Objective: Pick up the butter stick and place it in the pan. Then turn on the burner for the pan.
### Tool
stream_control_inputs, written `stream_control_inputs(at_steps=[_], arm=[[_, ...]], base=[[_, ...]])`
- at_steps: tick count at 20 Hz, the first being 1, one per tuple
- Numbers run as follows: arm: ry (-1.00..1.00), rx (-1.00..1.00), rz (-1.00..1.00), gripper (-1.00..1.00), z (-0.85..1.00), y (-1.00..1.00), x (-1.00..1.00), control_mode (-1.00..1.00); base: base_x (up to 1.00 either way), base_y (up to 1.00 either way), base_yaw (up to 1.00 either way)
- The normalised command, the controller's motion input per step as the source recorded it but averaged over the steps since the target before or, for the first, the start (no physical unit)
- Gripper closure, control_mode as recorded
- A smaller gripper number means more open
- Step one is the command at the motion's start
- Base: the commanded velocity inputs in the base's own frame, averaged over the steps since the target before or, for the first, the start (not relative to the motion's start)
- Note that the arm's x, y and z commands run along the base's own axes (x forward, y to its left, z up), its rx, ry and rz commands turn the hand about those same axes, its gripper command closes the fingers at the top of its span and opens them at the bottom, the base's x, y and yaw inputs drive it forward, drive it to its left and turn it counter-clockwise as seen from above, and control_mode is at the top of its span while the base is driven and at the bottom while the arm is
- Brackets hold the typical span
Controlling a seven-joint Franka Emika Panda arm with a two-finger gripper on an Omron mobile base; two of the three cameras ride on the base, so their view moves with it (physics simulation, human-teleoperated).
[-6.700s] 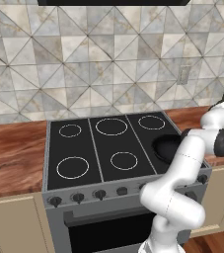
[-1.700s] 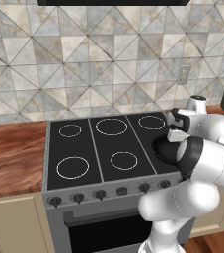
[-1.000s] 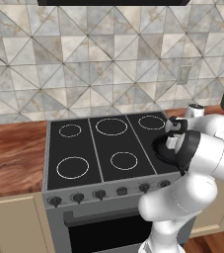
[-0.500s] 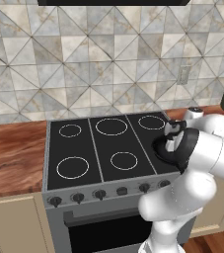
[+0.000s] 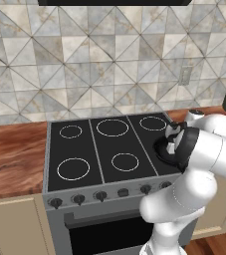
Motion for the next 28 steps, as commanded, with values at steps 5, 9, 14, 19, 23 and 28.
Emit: stream_control_inputs(at_steps=[5, 9, 14, 19, 23, 28], arm=[[0.0, 0.0, 0.0, -1.0, 0.0, 0.0, 0.0, -1.0], [0.0, 0.0, 0.0, -1.0, 0.0, -0.01, 0.0, -1.0], [-0.06, 0.01, 0.0, -1.0, 0.09, -0.07, -0.08, -1.0], [-0.08, 0.05, 0.0, -1.0, 0.12, -0.2, -0.28, -1.0], [-0.17, 0.07, 0.0, -1.0, 0.14, -0.19, -0.46, -1.0], [-0.21, 0.07, 0.0, -1.0, 0.22, -0.1, -0.44, -1.0]], base=[[0.0, 0.0, 0.0], [0.0, 0.0, 0.0], [0.0, 0.0, 0.0], [0.0, 0.0, 0.0], [0.0, 0.0, 0.0], [0.0, 0.0, 0.0]])
